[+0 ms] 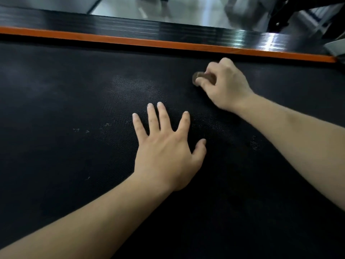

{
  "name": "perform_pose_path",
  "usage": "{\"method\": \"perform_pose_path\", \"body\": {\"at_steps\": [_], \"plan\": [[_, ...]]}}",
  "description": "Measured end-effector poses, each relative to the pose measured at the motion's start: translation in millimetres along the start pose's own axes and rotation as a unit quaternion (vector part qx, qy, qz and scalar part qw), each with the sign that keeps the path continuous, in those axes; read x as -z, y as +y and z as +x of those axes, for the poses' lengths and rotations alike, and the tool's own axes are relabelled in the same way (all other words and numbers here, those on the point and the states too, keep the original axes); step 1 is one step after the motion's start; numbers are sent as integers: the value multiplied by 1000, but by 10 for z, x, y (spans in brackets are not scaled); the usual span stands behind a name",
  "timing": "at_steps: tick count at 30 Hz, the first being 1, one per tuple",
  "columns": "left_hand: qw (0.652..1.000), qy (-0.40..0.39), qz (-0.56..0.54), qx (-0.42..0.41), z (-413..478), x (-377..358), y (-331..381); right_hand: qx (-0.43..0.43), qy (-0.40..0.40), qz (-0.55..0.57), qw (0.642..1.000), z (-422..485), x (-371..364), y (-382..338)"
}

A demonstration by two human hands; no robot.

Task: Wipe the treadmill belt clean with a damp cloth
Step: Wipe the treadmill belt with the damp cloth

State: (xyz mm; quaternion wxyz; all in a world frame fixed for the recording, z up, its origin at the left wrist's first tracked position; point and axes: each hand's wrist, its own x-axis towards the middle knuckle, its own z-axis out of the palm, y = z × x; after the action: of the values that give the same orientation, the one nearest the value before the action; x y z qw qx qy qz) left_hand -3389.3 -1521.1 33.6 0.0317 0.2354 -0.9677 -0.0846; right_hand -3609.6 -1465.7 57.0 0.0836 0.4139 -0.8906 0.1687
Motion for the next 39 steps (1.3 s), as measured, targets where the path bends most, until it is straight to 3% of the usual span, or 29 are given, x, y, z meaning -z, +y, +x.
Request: {"method": "perform_pose_path", "body": {"at_steps": [1, 3, 6, 7, 11, 13, 14, 17, 18, 20, 24, 26, 30, 31, 36, 38, 39], "plan": [[1000, 2, -1, 1, 1, 0, -4, 37, -14, -7, 999, -92, 34, 48], [1000, 1, -4, 2, 0, 4, -6, 32, -3, -47, 998, -39, 123, 268], [1000, -4, -4, 2, -7, 9, -9, -142, 49, -69, 986, 175, 233, 554], [1000, -4, -5, 3, -6, 10, -9, -157, 60, -70, 983, 146, 218, 516], [1000, -4, 0, 9, 0, 10, -6, 20, -1, 20, 1000, -397, 141, 116], [1000, -7, -1, 11, 3, 7, -7, 87, -39, 14, 995, -588, 254, 163], [1000, -9, -3, 11, 2, 7, -4, 79, -28, -7, 996, -579, 316, 284], [1000, -7, -11, 11, -1, 6, 0, -72, 27, -22, 997, -539, 395, 575], [1000, -6, -11, 12, -2, 6, 2, -84, 43, -32, 995, -617, 372, 522], [1000, -8, -8, 15, 1, 4, 3, -20, 51, -13, 998, -946, 300, 257], [1000, -11, -24, 16, -9, 23, 2, 106, -30, 55, 992, -1599, 420, -111], [999, -10, -32, 19, -9, 29, 7, 93, -4, 40, 995, -1494, 472, 50], [999, -9, -42, 21, -14, 34, 2, -66, 57, 24, 996, -1272, 419, 164], [999, -9, -43, 21, -8, 34, 2, -63, 52, 36, 996, -1380, 395, 41], [996, -1, -87, 28, 6, 69, -29, 163, -98, 128, 973, -2182, 563, -509], [992, 4, -121, 26, -1, 92, -56, 169, -85, 101, 977, -2036, 601, -315], [990, 7, -137, 22, 4, 105, -69, 123, -50, 85, 987, -1894, 603, -199]]}}
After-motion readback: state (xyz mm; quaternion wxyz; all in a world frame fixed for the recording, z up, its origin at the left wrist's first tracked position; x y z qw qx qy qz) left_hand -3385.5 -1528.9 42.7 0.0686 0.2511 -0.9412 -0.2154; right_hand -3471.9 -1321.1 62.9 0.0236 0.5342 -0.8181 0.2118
